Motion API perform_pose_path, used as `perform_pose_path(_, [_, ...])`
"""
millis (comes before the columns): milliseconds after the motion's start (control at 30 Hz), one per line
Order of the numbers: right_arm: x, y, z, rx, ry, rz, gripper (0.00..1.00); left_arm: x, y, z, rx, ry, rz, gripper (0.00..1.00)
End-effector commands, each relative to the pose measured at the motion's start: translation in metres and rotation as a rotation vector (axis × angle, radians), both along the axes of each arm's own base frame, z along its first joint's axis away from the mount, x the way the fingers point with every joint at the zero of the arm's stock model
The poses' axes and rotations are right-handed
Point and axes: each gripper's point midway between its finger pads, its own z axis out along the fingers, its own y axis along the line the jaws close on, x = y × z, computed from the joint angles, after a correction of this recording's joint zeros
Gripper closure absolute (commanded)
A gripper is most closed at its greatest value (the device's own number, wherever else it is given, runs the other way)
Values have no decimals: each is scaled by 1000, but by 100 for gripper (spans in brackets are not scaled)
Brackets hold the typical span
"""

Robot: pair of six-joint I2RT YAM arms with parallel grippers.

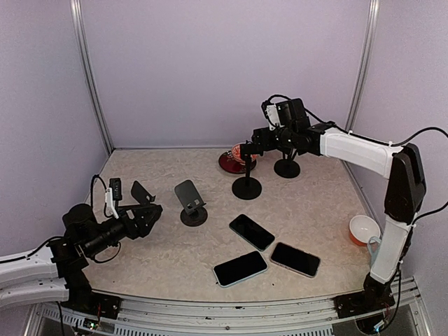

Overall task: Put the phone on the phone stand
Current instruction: Pick up the phone stand at the center of the board.

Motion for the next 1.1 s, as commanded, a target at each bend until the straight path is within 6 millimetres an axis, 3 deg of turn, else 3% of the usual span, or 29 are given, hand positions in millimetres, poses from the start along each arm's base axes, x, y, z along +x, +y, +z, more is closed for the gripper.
perform_pose_path(0, [-10,8,-18,2,77,60,20,2,5,12,7,-23,31,1])
perform_pose_path(267, [-15,9,-16,20,80,76,23,2,0,12,7,-18,13,1])
perform_pose_path(367, [-22,2,2,10,47,77,18,1,-3,13,0,-22,-3,1])
perform_pose_path(567, [-46,-11,29,20,2,100,20,2,-4,9,-6,-17,-4,1])
perform_pose_path(867, [-55,-5,-13,10,99,144,23,2,-10,2,-12,1,-24,1])
perform_pose_path(1067, [-46,2,-23,4,118,151,26,1,-8,2,-14,0,-18,1])
